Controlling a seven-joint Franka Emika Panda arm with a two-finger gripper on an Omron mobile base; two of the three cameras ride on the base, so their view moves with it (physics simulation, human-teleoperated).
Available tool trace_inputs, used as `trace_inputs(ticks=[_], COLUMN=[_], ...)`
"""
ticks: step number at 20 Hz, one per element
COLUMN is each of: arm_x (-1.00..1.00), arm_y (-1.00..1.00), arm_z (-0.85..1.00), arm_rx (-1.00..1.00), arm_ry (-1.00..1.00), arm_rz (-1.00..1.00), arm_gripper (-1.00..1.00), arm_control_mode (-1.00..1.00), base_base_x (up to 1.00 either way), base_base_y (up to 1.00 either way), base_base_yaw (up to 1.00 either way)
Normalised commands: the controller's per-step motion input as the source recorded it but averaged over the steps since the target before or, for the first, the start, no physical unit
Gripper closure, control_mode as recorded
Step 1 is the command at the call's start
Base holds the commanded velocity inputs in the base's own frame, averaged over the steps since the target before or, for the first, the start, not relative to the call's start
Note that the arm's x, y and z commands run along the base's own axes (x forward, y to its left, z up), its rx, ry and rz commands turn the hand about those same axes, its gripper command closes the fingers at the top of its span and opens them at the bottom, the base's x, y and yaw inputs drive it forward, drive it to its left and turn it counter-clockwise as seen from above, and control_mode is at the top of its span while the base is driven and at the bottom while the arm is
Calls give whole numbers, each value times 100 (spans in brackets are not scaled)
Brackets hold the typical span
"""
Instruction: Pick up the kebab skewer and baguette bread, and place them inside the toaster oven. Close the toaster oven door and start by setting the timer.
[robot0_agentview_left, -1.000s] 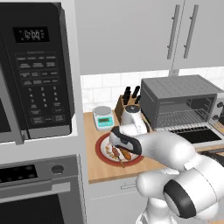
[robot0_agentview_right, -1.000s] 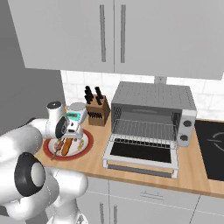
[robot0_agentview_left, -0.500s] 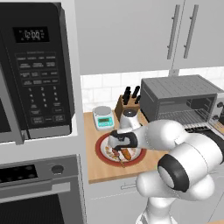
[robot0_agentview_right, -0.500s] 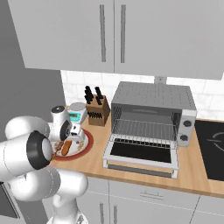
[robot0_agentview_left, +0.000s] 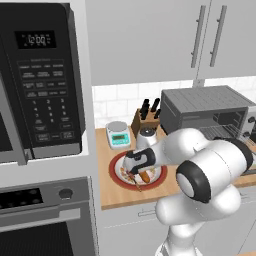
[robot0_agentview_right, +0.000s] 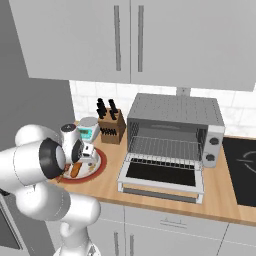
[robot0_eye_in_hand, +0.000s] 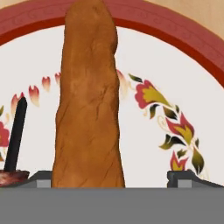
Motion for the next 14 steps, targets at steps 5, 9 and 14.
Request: trace_inputs(ticks=[5,9,14], arm_x=[0,-4,-34], arm_y=[0,0,-13], arm_z=[-13,-9,42], arm_rx=[0,0,1], arm_ry=[0,0,-2], arm_rz=[0,0,0], arm_gripper=[100,100,100], arm_control_mode=[-100,-100,-100], base_base_x=[0,0,0], base_base_y=[0,0,0], base_base_yaw=[0,0,0])
